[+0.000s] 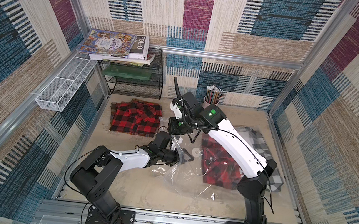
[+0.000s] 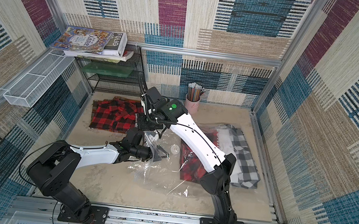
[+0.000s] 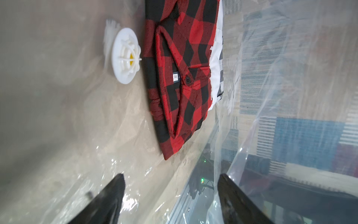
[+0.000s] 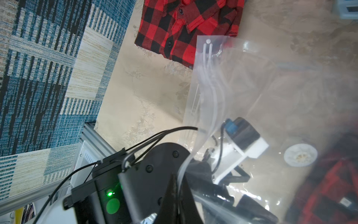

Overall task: Take the shirt out of the vacuum bag
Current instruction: Take out the shirt from the vacuum bag.

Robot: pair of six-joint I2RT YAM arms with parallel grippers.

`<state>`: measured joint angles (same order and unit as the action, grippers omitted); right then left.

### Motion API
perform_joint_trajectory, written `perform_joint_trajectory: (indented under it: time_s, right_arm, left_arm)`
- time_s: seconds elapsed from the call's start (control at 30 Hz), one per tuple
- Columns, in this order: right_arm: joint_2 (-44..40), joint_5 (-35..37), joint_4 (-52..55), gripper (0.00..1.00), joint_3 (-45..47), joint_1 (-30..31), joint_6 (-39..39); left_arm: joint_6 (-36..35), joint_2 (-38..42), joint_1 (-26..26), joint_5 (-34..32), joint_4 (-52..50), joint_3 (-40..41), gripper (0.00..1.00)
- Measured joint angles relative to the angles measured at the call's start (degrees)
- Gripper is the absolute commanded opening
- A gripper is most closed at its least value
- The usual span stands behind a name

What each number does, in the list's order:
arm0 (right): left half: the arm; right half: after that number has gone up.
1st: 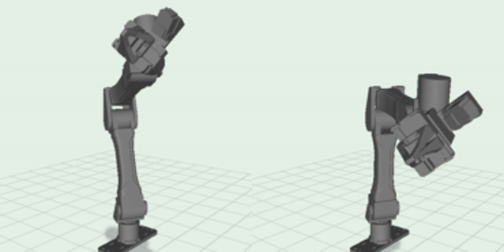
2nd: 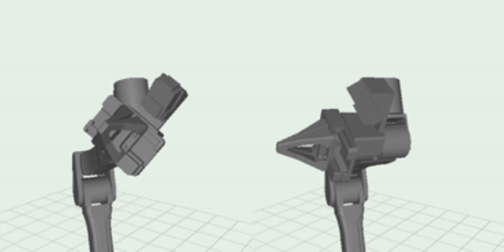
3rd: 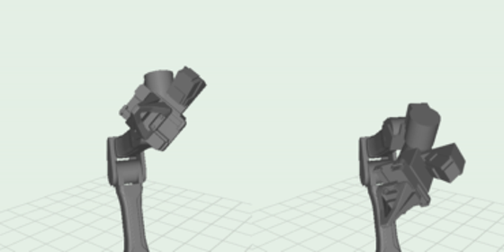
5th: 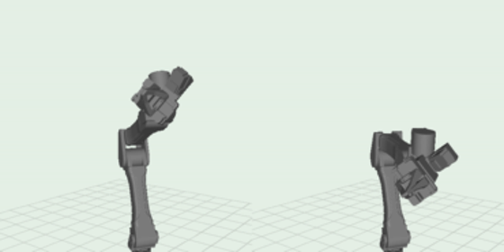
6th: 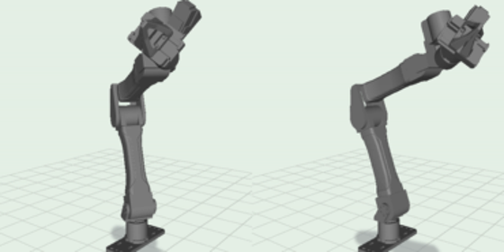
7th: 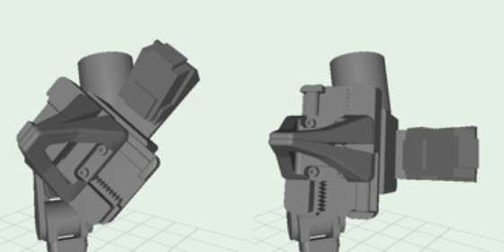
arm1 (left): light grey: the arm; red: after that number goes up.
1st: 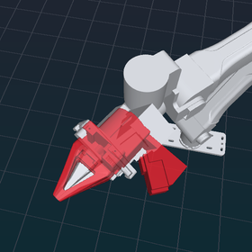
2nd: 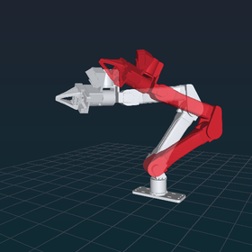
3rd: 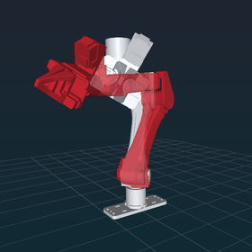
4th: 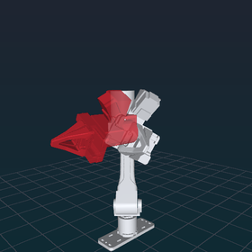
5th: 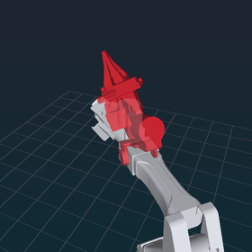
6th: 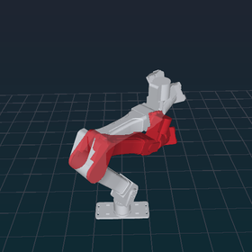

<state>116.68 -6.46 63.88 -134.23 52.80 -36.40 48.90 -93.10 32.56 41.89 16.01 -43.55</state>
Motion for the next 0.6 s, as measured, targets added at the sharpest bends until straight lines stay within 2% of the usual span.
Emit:
perform_joint_trajectory:
  time_s: [0.13,0.17,0.2,0.3,0.33,0.37,0.53,0.57,0.6]
  right_arm:
    - [-0.33,-1.33,-0.98,0.0,0.02,0.66,-0.2]
    - [-0.33,-1.6,-1.22,0.04,0.09,0.83,-0.24]
    - [-0.33,-1.77,-1.31,0.11,0.15,0.9,-0.26]
    - [-0.59,-2.64,-1.92,0.44,0.94,0.9,-0.48]
    - [-0.92,-2.73,-2.34,0.59,1.55,0.79,-0.44]
    - [-1.51,-2.82,-2.56,0.68,2.36,0.57,-0.44]
    - [-6.34,-3.08,-4.68,0.97,7.17,-1.57,-0.37]
    - [-7.39,-3.3,-5.29,1.0,8.28,-2.16,-0.37]
    - [-8.72,-3.67,-6.19,0.98,9.88,-2.99,-0.13]
  left_arm:
    - [0.61,-2.69,1.05,0.0,1.31,-1.38,0.78]
    - [0.63,-3.37,1.27,0.0,1.51,-1.73,0.78]
    - [0.66,-3.8,1.42,-0.02,1.55,-1.97,0.78]
    - [0.85,-5.35,1.86,-0.04,1.97,-2.71,0.78]
    - [1.07,-5.75,1.95,-0.09,1.92,-2.91,0.78]
    - [1.05,-6.21,2.05,-0.15,1.95,-3.15,0.78]
    - [0.63,-8.02,2.38,-0.17,1.6,-5.03,0.79]
    - [0.55,-8.41,2.4,-0.17,1.46,-5.46,0.79]
    - [0.44,-9.01,2.4,-0.2,1.27,-6.1,0.79]
